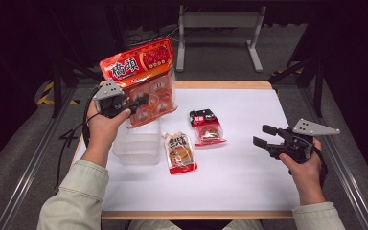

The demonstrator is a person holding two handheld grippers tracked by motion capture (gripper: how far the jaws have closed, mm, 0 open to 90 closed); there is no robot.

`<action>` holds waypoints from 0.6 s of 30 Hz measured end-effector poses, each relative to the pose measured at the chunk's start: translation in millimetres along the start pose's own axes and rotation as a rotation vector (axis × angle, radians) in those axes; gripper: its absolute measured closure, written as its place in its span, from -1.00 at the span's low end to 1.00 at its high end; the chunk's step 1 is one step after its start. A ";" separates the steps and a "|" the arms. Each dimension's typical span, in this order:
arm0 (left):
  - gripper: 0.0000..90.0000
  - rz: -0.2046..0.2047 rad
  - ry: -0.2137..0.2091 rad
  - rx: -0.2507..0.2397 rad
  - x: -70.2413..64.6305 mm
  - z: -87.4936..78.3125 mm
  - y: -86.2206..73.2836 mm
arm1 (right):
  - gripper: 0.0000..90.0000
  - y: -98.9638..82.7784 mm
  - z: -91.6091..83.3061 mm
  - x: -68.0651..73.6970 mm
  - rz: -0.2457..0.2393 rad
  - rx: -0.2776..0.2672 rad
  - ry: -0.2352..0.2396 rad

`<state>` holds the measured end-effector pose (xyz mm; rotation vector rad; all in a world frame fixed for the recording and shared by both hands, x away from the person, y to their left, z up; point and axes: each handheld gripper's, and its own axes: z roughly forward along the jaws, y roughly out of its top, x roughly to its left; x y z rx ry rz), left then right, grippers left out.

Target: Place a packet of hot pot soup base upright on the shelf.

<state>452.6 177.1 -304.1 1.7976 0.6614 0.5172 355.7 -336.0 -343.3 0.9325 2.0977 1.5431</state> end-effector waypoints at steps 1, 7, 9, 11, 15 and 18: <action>0.56 0.000 0.007 0.005 2.1 1.0 -0.6 | -0.18 0.0 0.3 0.3 -0.001 0.000 0.000; 0.56 -0.012 0.043 -0.006 11.1 4.3 -6.4 | -0.19 -0.7 1.0 -0.1 0.004 0.001 0.001; 0.56 -0.016 0.055 -0.010 13.1 6.3 -9.9 | -0.20 -1.2 1.5 -0.5 0.002 0.003 0.001; 0.56 -0.023 0.061 -0.011 15.6 7.9 -13.3 | -0.20 -1.4 1.8 0.0 0.004 0.003 0.003; 0.56 -0.024 0.075 -0.008 18.3 8.0 -17.6 | -0.21 -1.6 2.2 0.3 0.002 0.003 0.004; 0.56 -0.024 0.079 -0.008 20.7 6.7 -20.4 | -0.21 -2.5 2.9 -0.4 0.004 0.007 0.004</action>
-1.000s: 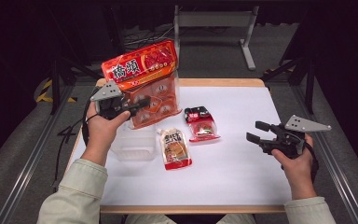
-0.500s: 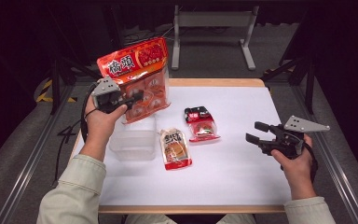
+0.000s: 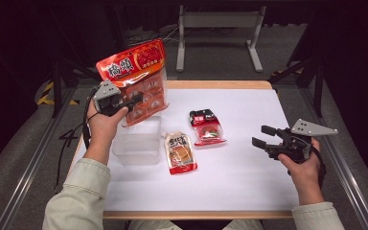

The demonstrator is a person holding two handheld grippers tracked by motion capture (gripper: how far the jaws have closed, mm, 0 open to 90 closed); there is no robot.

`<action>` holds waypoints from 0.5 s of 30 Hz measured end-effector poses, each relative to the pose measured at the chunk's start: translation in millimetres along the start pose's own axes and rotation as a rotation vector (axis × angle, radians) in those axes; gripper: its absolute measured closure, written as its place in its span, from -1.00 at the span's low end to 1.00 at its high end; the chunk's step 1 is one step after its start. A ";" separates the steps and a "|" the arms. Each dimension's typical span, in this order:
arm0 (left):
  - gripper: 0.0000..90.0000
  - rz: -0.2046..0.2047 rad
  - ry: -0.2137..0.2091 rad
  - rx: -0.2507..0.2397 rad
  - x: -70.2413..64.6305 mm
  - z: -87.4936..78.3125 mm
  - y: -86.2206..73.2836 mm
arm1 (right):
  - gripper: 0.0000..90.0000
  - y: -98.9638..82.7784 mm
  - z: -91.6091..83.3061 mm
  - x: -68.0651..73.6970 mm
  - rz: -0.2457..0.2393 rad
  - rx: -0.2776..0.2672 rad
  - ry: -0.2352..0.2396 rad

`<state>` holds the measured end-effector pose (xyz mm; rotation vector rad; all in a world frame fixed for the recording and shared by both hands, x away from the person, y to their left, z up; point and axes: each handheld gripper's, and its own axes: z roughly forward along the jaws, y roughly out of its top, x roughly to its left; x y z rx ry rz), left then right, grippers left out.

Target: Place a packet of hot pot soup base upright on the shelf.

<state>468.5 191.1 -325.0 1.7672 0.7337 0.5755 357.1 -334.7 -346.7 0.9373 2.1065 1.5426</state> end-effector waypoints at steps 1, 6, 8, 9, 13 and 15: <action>0.56 0.000 0.004 0.001 0.5 -0.3 -0.8 | -0.21 -0.3 0.4 0.1 0.003 0.001 0.001; 0.56 -0.016 0.021 0.008 5.5 -1.2 -7.2 | -0.21 -0.8 1.7 0.7 0.003 0.004 0.006; 0.56 -0.024 0.028 0.007 7.4 -1.9 -8.4 | -0.22 -0.9 1.9 0.6 0.002 0.004 0.006; 0.56 -0.030 0.029 0.003 8.2 -2.3 -8.9 | -0.22 -1.0 1.9 0.5 0.002 0.004 0.006; 0.56 -0.027 0.037 0.002 9.1 -3.0 -9.4 | -0.23 -1.6 2.2 0.2 0.006 0.006 0.007; 0.56 -0.027 0.038 0.004 9.5 -3.5 -9.8 | -0.23 -1.8 2.5 0.2 0.006 0.006 0.009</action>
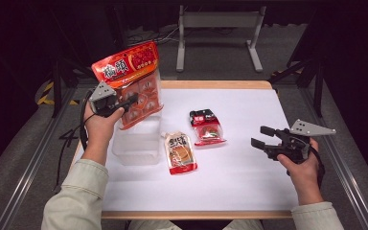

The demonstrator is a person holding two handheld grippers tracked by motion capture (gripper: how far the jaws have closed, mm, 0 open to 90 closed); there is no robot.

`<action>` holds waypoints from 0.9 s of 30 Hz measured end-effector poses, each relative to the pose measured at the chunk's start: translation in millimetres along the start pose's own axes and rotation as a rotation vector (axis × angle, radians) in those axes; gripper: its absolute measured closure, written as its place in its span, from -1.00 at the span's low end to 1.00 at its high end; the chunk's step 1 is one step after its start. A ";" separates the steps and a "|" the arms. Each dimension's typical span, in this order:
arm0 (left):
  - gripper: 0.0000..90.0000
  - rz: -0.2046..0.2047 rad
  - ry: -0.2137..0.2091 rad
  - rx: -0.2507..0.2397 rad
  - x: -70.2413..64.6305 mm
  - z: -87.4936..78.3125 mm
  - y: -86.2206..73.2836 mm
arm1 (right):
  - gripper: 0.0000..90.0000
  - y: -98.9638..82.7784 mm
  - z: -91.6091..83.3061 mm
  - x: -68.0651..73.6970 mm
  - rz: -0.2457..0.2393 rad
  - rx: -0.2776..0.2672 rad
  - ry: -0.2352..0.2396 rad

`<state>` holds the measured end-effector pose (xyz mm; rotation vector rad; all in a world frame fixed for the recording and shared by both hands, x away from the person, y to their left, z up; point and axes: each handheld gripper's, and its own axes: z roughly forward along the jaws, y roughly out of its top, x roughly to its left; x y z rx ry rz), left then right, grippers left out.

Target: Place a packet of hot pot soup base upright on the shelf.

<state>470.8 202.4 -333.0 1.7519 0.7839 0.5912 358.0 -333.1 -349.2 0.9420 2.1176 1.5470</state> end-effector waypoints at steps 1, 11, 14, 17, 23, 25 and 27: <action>0.56 -0.001 -0.001 0.002 0.5 -0.4 -0.4 | -0.23 -0.3 0.4 0.0 0.000 0.002 0.003; 0.56 -0.006 0.004 0.037 0.3 7.1 -11.8 | -0.25 -1.5 2.6 0.7 -0.002 0.004 0.013; 0.56 -0.001 0.010 0.060 -0.4 12.0 -15.9 | -0.25 -2.5 3.3 0.5 0.001 0.008 0.014; 0.56 -0.023 0.001 0.060 -0.7 17.0 -19.9 | -0.26 -3.1 3.9 0.3 0.000 0.010 0.016; 0.56 -0.021 0.002 0.059 -2.9 22.4 -19.8 | -0.26 -3.7 5.2 0.8 0.000 0.013 0.021; 0.56 -0.033 0.007 0.077 -0.9 23.6 -19.0 | -0.26 -4.2 6.0 0.9 0.000 0.016 0.022; 0.56 -0.035 0.010 0.099 0.0 24.9 -18.4 | -0.27 -4.3 6.2 1.1 -0.001 0.017 0.023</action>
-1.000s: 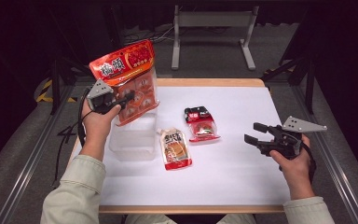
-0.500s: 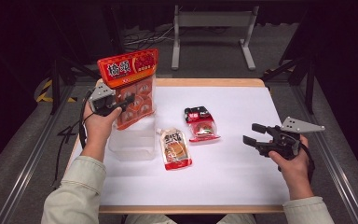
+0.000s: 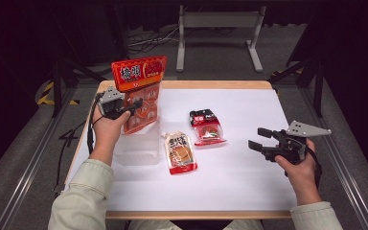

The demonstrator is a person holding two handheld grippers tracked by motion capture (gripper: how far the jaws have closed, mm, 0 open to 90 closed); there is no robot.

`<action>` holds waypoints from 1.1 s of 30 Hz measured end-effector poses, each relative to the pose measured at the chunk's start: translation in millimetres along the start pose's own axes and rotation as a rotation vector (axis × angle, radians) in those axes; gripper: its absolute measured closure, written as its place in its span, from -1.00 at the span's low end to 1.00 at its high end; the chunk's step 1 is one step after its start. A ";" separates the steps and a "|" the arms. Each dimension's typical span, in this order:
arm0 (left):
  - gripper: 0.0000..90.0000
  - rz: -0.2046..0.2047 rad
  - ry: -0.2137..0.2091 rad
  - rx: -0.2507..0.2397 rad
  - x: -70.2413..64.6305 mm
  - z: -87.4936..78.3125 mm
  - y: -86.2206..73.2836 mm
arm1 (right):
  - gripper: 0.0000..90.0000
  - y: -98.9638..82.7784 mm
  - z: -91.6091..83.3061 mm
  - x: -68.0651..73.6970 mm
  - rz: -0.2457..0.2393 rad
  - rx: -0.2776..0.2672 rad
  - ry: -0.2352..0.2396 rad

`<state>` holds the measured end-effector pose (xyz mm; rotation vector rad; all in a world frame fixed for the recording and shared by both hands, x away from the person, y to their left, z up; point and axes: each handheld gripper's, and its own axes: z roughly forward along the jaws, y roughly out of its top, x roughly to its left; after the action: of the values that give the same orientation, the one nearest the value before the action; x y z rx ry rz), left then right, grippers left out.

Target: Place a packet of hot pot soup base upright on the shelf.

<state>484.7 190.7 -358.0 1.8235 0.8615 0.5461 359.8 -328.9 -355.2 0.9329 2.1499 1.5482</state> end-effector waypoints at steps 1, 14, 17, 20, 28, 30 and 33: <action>0.56 0.000 0.000 0.000 0.0 0.0 0.0 | -0.27 0.0 0.0 0.0 0.000 0.000 0.000; 0.56 -0.097 -0.053 0.154 7.9 1.6 0.8 | -0.28 -1.0 -0.6 0.4 0.002 0.001 0.002; 0.56 -0.106 -0.069 0.188 9.2 0.2 2.3 | -0.28 -1.4 -0.3 0.4 0.001 0.002 0.002; 0.55 -0.127 -0.092 0.238 8.0 -0.6 5.2 | -0.28 -1.4 0.4 1.3 -0.001 0.003 0.005; 0.57 -0.091 -0.069 0.268 4.9 -0.8 7.5 | -0.28 -2.1 1.5 1.8 0.000 0.005 0.007; 0.57 -0.080 -0.055 0.211 4.6 -1.0 5.5 | -0.28 -2.1 1.2 1.6 0.000 0.003 0.006; 0.57 -0.080 -0.044 0.117 4.2 -2.3 6.2 | -0.28 -2.5 1.3 0.7 0.002 0.002 0.006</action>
<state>487.6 193.7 -351.5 1.8903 0.9490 0.4104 359.3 -327.9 -357.9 0.9322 2.1562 1.5520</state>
